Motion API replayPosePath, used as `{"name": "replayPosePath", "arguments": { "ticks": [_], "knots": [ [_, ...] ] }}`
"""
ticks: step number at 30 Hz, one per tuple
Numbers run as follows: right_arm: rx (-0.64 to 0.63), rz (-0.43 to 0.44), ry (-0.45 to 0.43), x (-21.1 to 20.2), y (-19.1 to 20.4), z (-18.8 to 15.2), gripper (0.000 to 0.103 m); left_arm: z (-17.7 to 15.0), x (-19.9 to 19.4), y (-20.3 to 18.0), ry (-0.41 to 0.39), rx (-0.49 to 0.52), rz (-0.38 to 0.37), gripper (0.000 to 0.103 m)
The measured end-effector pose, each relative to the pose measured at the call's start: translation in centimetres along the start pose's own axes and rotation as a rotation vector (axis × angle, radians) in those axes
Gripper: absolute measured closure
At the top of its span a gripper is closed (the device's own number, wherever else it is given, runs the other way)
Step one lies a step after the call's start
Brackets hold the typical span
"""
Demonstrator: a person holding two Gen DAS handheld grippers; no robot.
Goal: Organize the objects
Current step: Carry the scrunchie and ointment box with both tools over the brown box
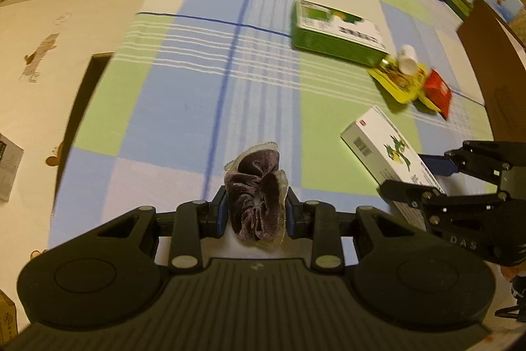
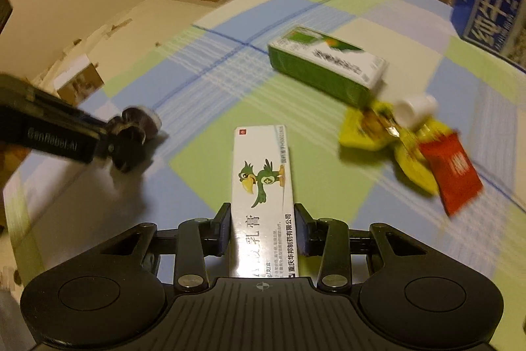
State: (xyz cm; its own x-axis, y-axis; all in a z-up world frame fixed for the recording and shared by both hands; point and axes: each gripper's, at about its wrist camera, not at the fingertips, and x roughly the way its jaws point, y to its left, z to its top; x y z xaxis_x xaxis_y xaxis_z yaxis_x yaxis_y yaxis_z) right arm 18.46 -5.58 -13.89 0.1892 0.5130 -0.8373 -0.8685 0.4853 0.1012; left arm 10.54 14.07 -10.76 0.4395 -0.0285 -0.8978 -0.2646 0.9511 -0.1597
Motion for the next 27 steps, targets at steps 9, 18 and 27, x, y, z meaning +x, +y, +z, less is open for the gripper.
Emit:
{"name": "replayPosePath", "arguments": {
  "ticks": [9, 18, 27],
  "knots": [
    [0.086, -0.036, 0.014, -4.0, -2.5, -5.0, 0.067, -0.7, -0.1, -4.6, 0.015, 0.082, -0.058, 0.075],
    [0.3, -0.02, -0.028, -9.6, -7.2, -9.1, 0.068, -0.8, -1.1, -10.7, 0.003, 0.179, -0.123, 0.075],
    [0.46, -0.061, -0.154, -16.9, -10.1, -12.7, 0.068, 0.6, -2.7, -17.7, -0.057, 0.282, -0.2, 0.075]
  ]
}}
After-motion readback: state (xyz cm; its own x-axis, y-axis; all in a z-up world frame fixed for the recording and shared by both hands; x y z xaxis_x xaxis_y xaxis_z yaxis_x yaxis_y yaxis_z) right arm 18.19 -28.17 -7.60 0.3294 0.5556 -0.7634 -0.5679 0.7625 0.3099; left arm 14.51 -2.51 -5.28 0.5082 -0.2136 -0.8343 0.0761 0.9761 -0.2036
